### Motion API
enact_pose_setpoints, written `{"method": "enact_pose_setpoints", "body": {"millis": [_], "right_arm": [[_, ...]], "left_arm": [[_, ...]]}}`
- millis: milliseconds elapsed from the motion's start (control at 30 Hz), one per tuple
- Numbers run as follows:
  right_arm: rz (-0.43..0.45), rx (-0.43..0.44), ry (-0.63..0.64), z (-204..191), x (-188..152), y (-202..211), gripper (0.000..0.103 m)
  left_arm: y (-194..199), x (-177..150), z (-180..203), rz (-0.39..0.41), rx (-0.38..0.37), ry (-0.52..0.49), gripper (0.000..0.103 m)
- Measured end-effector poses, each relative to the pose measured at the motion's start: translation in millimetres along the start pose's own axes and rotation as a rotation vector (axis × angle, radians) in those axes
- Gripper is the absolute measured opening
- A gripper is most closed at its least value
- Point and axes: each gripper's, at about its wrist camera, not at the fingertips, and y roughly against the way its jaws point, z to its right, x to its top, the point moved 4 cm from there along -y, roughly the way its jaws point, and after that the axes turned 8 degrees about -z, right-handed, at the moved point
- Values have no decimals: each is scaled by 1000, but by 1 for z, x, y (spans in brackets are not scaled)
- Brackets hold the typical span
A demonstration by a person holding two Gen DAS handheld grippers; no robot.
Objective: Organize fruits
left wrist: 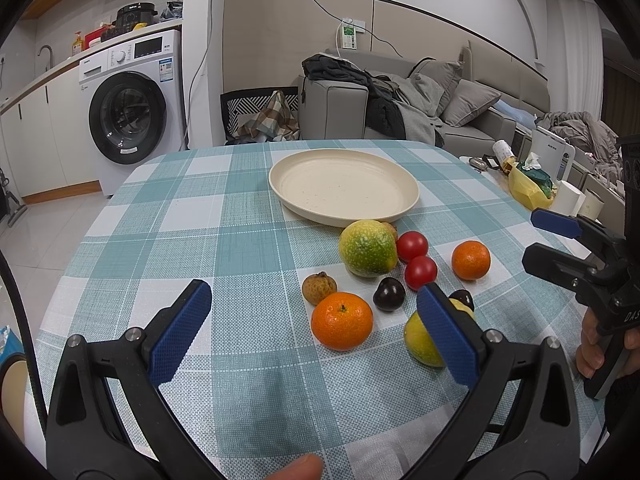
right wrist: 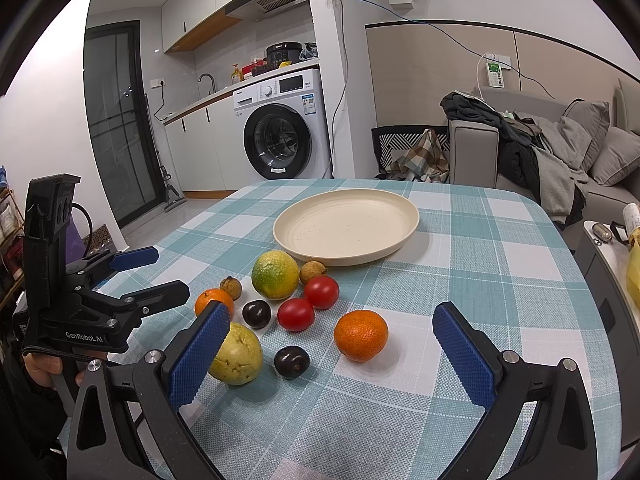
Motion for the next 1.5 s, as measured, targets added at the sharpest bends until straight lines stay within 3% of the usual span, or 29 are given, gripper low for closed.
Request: {"method": "enact_pose_setpoints", "body": {"millis": [967, 1233, 1400, 1500], "right_arm": [[-17, -20, -23, 9, -3, -2, 103], [-92, -49, -54, 15, -4, -16, 103], [-183, -64, -89, 24, -6, -30, 103], [-243, -29, -129, 29, -8, -40, 103]], "left_arm": [[1, -1, -1, 2, 2, -1, 102], [-7, -2, -11, -33, -13, 3, 102], [-17, -5, -28, -85, -13, 35, 102], [-26, -7, -29, -119, -40, 44, 102]]}}
